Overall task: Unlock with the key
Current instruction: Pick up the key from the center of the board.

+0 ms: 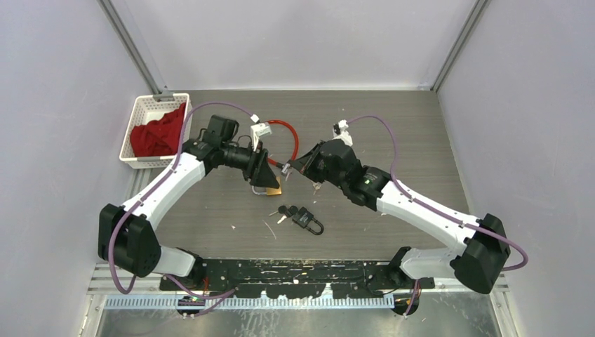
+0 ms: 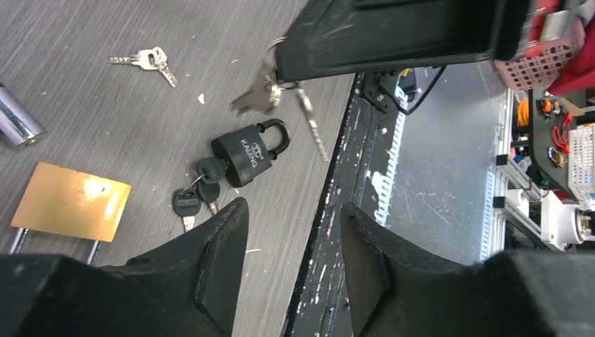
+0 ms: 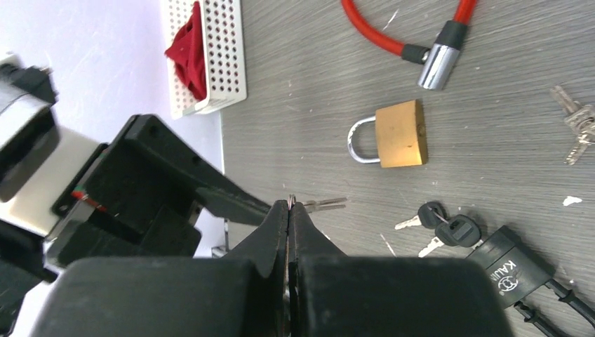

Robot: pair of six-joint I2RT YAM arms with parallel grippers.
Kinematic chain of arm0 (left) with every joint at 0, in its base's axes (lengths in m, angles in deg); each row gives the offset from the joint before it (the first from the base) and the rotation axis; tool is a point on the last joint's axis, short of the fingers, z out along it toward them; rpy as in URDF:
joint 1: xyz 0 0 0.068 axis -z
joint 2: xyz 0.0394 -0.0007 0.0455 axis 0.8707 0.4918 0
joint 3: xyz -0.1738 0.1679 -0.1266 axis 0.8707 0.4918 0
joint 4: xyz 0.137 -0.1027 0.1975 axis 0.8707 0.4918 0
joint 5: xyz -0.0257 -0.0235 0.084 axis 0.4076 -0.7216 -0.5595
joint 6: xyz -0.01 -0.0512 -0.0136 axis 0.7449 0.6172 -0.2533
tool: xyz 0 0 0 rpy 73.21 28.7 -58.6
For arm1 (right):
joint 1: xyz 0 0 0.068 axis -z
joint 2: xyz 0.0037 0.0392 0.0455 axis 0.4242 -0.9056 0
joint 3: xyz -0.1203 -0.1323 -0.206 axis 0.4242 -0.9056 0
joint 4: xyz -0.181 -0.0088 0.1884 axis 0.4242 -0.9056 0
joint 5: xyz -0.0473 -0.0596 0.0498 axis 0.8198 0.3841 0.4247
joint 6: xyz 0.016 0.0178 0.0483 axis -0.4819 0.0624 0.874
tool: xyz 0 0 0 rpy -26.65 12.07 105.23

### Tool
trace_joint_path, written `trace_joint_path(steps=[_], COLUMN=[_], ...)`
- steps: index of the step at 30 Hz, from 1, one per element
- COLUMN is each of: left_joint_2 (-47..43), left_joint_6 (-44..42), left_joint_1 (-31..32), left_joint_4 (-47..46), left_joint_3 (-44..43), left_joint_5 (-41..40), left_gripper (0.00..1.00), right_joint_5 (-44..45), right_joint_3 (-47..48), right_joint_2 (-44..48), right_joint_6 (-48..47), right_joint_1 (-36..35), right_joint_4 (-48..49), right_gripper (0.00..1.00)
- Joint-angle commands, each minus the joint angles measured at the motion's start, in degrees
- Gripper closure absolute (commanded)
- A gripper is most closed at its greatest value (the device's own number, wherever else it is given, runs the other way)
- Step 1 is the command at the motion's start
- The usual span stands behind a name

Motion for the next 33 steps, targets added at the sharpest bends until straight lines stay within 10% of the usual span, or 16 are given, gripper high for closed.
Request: trace_joint_path(steps=[1,11,33], left_joint_2=[-1.2,-0.5,-0.3], left_joint_6=[1.8,10.2,9.6], left_joint_1=[0.0,0.1,2.2], left_joint_4=[-0.4,-5.6,-10.3], left_joint_3=[-3.0,-2.8,1.2], left_joint_5=[4.2,0.4,-11.9], left_gripper=[0.49,0.39,0.71], right_joint_5=[10.3,12.8,9.4], right_joint_3=[3.0,2.9,5.8], right_joint_2=[-0.6,-3.4,-7.6], right_joint_6=[3.0,6.3,9.4], right_joint_1=[-1.5,-3.8,-4.3], right_joint_4=[0.2,2.3,3.6], right_gripper=[0.99,0.99,0.99])
